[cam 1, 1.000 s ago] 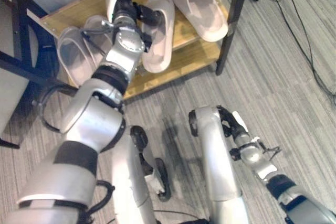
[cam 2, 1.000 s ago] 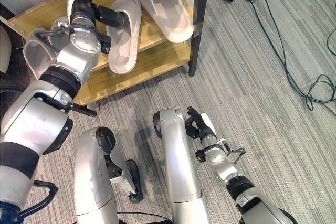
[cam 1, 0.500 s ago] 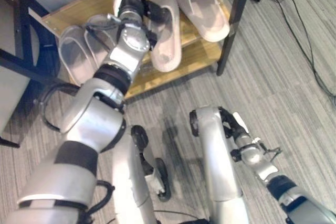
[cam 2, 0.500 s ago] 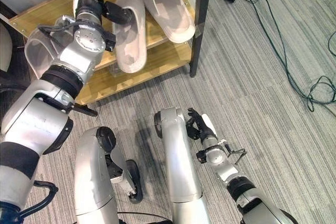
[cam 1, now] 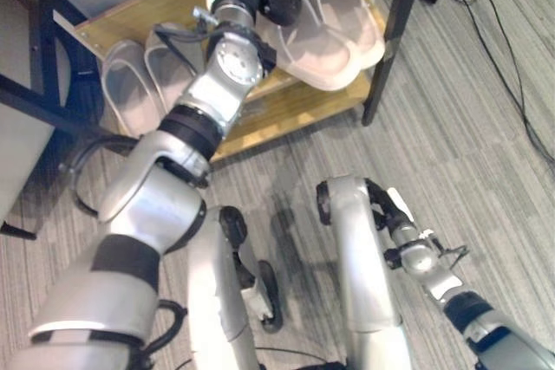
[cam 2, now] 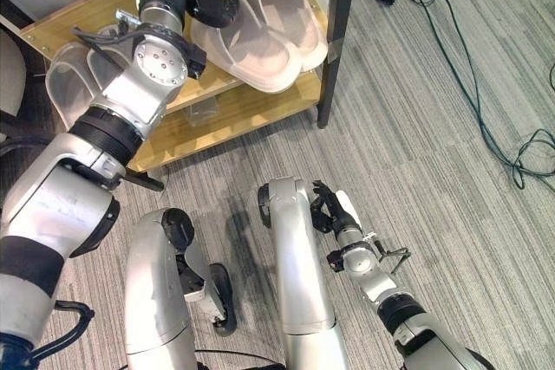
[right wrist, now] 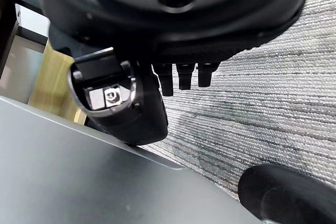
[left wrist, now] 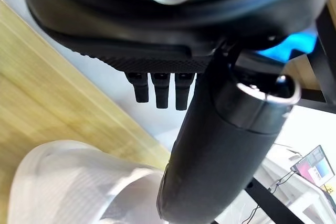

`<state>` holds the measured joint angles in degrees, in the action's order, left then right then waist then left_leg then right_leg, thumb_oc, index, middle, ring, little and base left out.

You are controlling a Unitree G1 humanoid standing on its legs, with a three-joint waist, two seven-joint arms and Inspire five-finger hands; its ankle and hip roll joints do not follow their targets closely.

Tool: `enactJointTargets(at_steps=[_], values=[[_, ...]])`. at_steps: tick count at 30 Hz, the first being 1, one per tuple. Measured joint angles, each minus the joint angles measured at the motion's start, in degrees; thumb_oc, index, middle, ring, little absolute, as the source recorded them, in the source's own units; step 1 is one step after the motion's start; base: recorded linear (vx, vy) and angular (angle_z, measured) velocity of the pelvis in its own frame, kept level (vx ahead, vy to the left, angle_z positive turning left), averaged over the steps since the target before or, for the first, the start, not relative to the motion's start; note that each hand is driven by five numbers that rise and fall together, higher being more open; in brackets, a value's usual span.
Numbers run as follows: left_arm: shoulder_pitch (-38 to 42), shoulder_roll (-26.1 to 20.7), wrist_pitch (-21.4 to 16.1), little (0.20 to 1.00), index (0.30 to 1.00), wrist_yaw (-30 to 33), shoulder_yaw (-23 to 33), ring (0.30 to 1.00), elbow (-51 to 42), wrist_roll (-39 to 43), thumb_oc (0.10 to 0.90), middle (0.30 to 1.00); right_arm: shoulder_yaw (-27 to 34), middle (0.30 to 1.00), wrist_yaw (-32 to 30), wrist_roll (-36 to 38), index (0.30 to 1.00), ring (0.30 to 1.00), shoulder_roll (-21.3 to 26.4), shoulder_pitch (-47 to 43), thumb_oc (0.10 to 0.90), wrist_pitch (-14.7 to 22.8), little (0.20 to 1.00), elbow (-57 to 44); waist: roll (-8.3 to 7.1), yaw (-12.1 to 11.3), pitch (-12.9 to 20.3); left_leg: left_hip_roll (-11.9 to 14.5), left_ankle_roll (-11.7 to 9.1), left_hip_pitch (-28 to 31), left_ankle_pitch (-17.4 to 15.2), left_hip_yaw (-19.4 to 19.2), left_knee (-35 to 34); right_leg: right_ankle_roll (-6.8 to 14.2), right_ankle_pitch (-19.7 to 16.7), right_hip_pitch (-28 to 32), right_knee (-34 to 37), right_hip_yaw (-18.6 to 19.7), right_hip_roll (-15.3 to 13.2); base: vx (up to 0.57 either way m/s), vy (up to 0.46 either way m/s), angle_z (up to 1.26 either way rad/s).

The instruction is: Arrange the slippers neatly on the shoe rack.

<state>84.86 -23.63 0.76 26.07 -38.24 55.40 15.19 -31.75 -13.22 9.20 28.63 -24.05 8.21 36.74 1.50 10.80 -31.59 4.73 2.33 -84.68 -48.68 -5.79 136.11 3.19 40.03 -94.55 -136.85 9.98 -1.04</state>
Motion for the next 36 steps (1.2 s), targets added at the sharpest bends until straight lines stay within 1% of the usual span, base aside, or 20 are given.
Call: enactJointTargets(at_steps=[5, 7, 11, 12, 13, 14, 15, 16, 20, 23, 26, 27, 29, 30, 31, 35, 36], values=[[-1.32, 0.02, 0.00, 0.900, 0.900, -0.01, 0.00, 0.900, -0.37, -0.37, 0.800, 0.900, 0.02, 0.900, 0.00, 0.00, 0.900, 0.900, 0.06, 0.43, 0.800, 0.00, 0.900, 0.00, 0.01, -0.02, 0.00, -0.08, 0.00, 0.04, 0.00, -0.01, 0.02, -0.03, 0.02, 0.10, -0.12, 0.01, -0.10, 0.00, 0.000, 0.00], [-3.28, -0.18, -0.01, 0.900, 0.900, 0.08, 0.10, 0.900, -3.38, -0.41, 0.800, 0.900, 0.07, 0.900, -0.01, 0.00, 0.900, 0.900, 0.16, 0.48, 0.800, -0.01, 0.900, 0.00, 0.01, -0.12, 0.00, -0.10, 0.00, 0.17, 0.00, -0.05, 0.03, -0.05, 0.03, 0.19, -0.16, 0.06, -0.15, 0.00, 0.000, 0.00], [-5.82, -0.03, -0.28, 0.900, 0.900, 0.13, 0.08, 0.900, -6.36, -0.40, 0.800, 0.900, 0.06, 0.900, -0.01, -0.05, 0.900, 0.900, 0.31, 0.53, 0.800, -0.01, 0.900, 0.00, 0.12, -0.12, -0.03, -0.09, -0.01, 0.36, 0.00, -0.10, 0.06, -0.02, 0.24, 0.31, -0.21, 0.11, -0.26, 0.00, 0.000, 0.00], [-8.74, -0.24, -0.78, 0.900, 0.900, 0.68, 1.29, 0.900, -10.91, -0.34, 0.800, 0.900, 0.53, 0.900, -0.04, -0.12, 0.900, 0.900, 0.43, 1.12, 0.800, -0.01, 0.900, -0.16, 0.39, -0.25, -0.04, -0.16, -0.07, 0.46, -0.03, -0.09, 0.05, -0.01, 0.35, 0.43, -0.28, 0.09, -0.41, 0.00, 0.000, 0.00], [-10.02, -0.21, -1.29, 0.900, 0.900, 0.72, 1.59, 0.900, -12.99, -0.36, 0.800, 0.900, 0.59, 0.900, -0.04, -0.13, 0.900, 0.900, 0.50, 1.29, 0.800, 0.00, 0.900, -0.16, 0.39, -0.42, -0.04, -0.19, -0.15, 0.48, -0.07, -0.06, 0.07, -0.01, 0.40, 0.43, -0.34, 0.09, -0.41, 0.00, 0.000, 0.00], [-10.19, -0.11, -1.41, 0.900, 0.900, 0.70, 1.34, 0.900, -13.12, -0.36, 0.800, 0.900, 0.58, 0.900, -0.03, -0.15, 0.900, 0.900, 0.55, 1.56, 0.800, 0.00, 0.900, -0.16, 0.39, -0.48, -0.03, -0.18, -0.16, 0.51, -0.07, -0.05, 0.07, -0.01, 0.40, 0.43, -0.34, 0.09, -0.40, 0.00, 0.000, 0.00], [-11.82, -0.29, -1.35, 0.900, 0.900, 0.69, 2.64, 0.900, -15.66, -0.17, 0.800, 0.900, 0.66, 0.900, -0.04, -0.30, 0.900, 0.900, 0.64, 1.74, 0.800, -0.01, 0.900, -0.42, 0.56, -0.46, -0.01, -0.21, -0.27, 0.54, -0.12, -0.05, 0.07, -0.02, 0.44, 0.50, -0.33, 0.09, -0.47, 0.00, 0.000, 0.00], [-13.92, -0.48, -2.08, 0.900, 0.900, 0.78, 3.77, 0.900, -19.54, -0.08, 0.800, 0.900, 1.08, 0.900, -0.08, -0.30, 0.900, 0.900, 0.74, 1.80, 0.800, -0.01, 0.900, -0.43, 0.67, -0.64, -0.05, -0.33, -0.30, 0.51, -0.14, -0.02, 0.07, -0.07, 0.66, 0.52, -0.40, 0.08, -0.64, 0.00, -0.002, 0.04], [-17.39, -0.66, -3.84, 0.900, 0.900, 0.83, 4.27, 0.900, -26.48, -0.04, 0.800, 0.900, 1.63, 0.900, -0.12, -1.29, 0.900, 0.900, 1.22, 2.78, 0.800, -0.32, 0.900, -0.43, 0.71, -1.71, -0.03, -1.03, -0.72, 0.54, -0.31, 0.31, 0.06, -0.10, 1.52, 1.00, -0.68, -0.02, -1.10, 0.00, -0.003, 0.07], [-20.70, -1.69, -4.98, 0.900, 0.900, 1.38, 5.19, 0.900, -31.98, -0.07, 0.800, 0.900, 1.79, 0.900, -0.12, -1.33, 0.900, 0.900, 1.23, 2.87, 0.800, -0.49, 0.900, -0.44, 0.71, -1.87, -0.03, -1.28, -1.02, 0.49, -0.48, 0.35, 0.05, -0.44, 1.75, 1.05, -0.73, -0.05, -1.26, 0.00, 0.000, 0.02], [-22.42, -2.29, -5.90, 0.900, 0.900, 2.20, 5.35, 0.900, -34.82, -0.27, 0.800, 0.900, 2.39, 0.900, -0.12, -2.07, 0.900, 0.900, 1.25, 3.49, 0.800, -0.52, 0.900, -0.45, 0.72, -2.01, -0.03, -1.82, -1.11, 0.42, -0.52, 0.40, 0.09, -0.52, 2.33, 1.20, -1.08, 0.03, -1.70, 0.00, 0.006, 0.07], [-24.35, -2.33, -5.95, 0.900, 0.900, 2.36, 6.80, 0.900, -37.28, -0.27, 0.800, 0.900, 2.60, 0.900, -0.12, -2.43, 0.900, 0.900, 1.25, 3.66, 0.800, -0.55, 0.900, -0.61, 0.73, -2.05, -0.03, -1.83, -1.29, 0.53, -0.60, 0.40, 0.04, -0.33, 2.47, 1.21, -1.09, 0.04, -1.69, 0.00, 0.006, 0.04], [-27.97, -2.31, -7.36, 0.900, 0.900, 2.40, 8.50, 0.900, -41.75, 0.46, 0.800, 0.900, 3.16, 0.900, -0.12, -2.44, 0.900, 0.900, 1.21, 4.30, 0.800, -0.67, 0.900, -0.88, 0.74, -2.32, -0.03, -1.85, -1.45, 0.58, -0.67, 0.51, 0.03, -0.38, 2.71, 1.22, -1.22, -0.05, -1.78, 0.00, 0.000, 0.00], [-30.94, -2.38, -8.95, 0.900, 0.900, 2.14, 9.05, 0.900, -44.83, 1.00, 0.800, 0.900, 3.54, 0.900, -0.22, -2.43, 0.900, 0.900, 1.23, 4.82, 0.800, -0.88, 0.900, -1.22, 0.77, -2.70, -0.05, -1.89, -1.70, 0.58, -0.78, 0.62, 0.08, -0.68, 2.88, 1.20, -1.36, -0.13, -1.79, 0.00, 0.000, 0.00], [-32.00, -2.38, -9.72, 0.900, 0.900, 1.50, 8.99, 0.900, -45.39, 3.52, 0.800, 0.900, 3.62, 0.900, -0.24, -2.44, 0.900, 0.900, 1.25, 4.95, 0.800, -1.05, 0.900, -1.29, 0.77, -3.01, -0.04, -1.89, -1.79, 0.63, -0.82, 0.77, 0.09, -0.63, 2.95, 1.24, -1.34, -0.27, -1.80, 0.00, 0.000, 0.00], [-34.32, -2.52, -10.05, 0.900, 0.900, -0.89, 9.15, 0.900, -45.90, 9.66, 0.800, 0.900, 4.33, 0.900, -0.27, -2.46, 0.900, 0.900, 1.21, 5.67, 0.800, -2.00, 0.900, -2.45, 0.83, -3.12, -0.04, -1.88, -1.85, 0.61, -0.85, 0.82, 0.16, -0.95, 3.12, 1.28, -1.35, -0.32, -1.84, 0.00, 0.000, 0.00], [-35.47, -2.71, -10.05, 0.900, 0.900, -2.32, 9.05, 0.900, -46.20, 11.93, 0.800, 0.900, 4.46, 0.900, -0.27, -2.46, 0.900, 0.900, 1.20, 5.80, 0.800, -2.25, 0.900, -2.67, 0.86, -3.12, -0.04, -1.89, -1.85, 0.58, -0.85, 0.84, 0.16, -0.93, 3.13, 1.28, -1.35, -0.35, -1.87, 0.00, 0.000, 0.00]])
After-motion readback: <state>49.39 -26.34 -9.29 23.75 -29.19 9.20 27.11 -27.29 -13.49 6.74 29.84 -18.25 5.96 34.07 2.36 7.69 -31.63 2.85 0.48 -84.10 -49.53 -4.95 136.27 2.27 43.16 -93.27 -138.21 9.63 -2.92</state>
